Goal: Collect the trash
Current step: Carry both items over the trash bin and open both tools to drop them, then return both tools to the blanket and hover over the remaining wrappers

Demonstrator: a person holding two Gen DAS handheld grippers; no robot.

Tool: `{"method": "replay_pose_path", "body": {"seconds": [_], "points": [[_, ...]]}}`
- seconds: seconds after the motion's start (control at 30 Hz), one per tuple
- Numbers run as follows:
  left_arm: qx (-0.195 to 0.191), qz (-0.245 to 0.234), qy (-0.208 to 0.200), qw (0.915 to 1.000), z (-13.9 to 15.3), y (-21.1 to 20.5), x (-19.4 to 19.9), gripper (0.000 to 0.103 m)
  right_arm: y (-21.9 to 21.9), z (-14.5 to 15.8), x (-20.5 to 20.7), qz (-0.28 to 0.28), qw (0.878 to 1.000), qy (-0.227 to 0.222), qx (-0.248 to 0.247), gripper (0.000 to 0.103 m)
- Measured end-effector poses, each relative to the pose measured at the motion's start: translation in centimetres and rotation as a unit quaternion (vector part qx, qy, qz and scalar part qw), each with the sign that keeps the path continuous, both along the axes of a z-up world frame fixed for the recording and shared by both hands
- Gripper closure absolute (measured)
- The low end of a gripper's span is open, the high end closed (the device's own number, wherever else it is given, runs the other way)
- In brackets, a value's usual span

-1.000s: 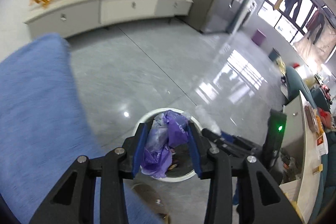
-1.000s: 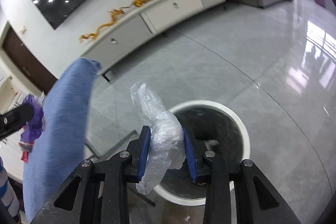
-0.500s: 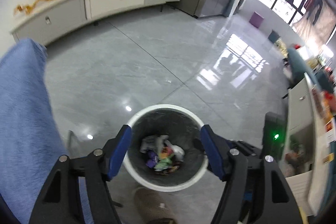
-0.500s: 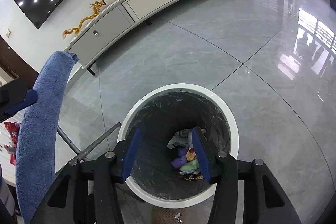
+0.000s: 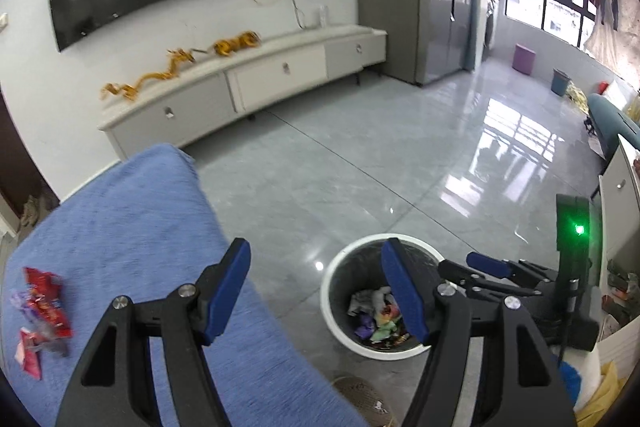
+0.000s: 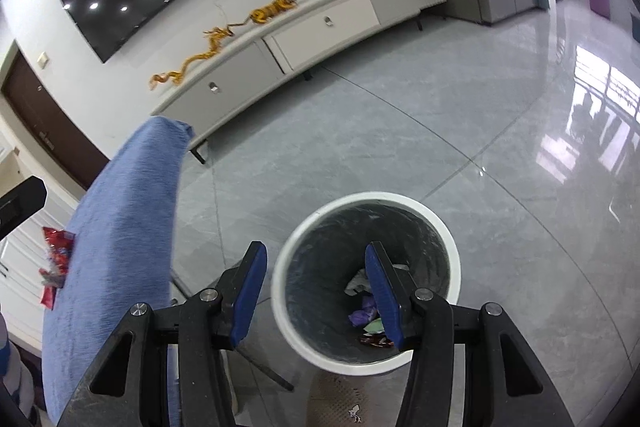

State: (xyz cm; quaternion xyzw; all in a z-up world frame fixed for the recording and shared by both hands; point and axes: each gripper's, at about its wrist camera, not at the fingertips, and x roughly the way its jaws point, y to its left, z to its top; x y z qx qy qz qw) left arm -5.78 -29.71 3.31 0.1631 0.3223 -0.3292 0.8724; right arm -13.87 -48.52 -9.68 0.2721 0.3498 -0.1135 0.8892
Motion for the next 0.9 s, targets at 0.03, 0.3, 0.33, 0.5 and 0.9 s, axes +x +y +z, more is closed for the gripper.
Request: {"method": "replay_pose_path", "body": {"seconds": [0.03, 0.3, 0.33, 0.5, 0.9], "points": [[-0.003, 0.006, -0.008, 1.0, 0.6, 0.8, -0.3, 0.036, 0.7, 0.8, -0.1, 0.005, 1.0, -0.005, -0.006, 0.054], [-0.036, 0.035, -0.017, 0.9986, 3.2, 6.5, -1.3, 0.036, 5.2, 4.9, 0.5, 0.045, 0.998, -0.026, -0.038, 0.054], [-0.04, 0.039, -0.018, 0.9983, 3.4, 7.1, -1.3, 0.036, 6.0, 5.5, 0.7, 0.051, 0.997, -0.027, -0.044, 0.053], [-0.065, 0.056, -0.019, 0.9961, 4.4, 10.5, -1.3, 0.036, 8.7, 7.4, 1.4, 0.071, 0.995, -0.031, -0.064, 0.052], [-0.108, 0.12, -0.027, 0.9865, 4.6, 20.8, 0.3, 0.027, 16.4, 10.2, 5.4, 0.132, 0.985, -0.029, -0.106, 0.051]]}}
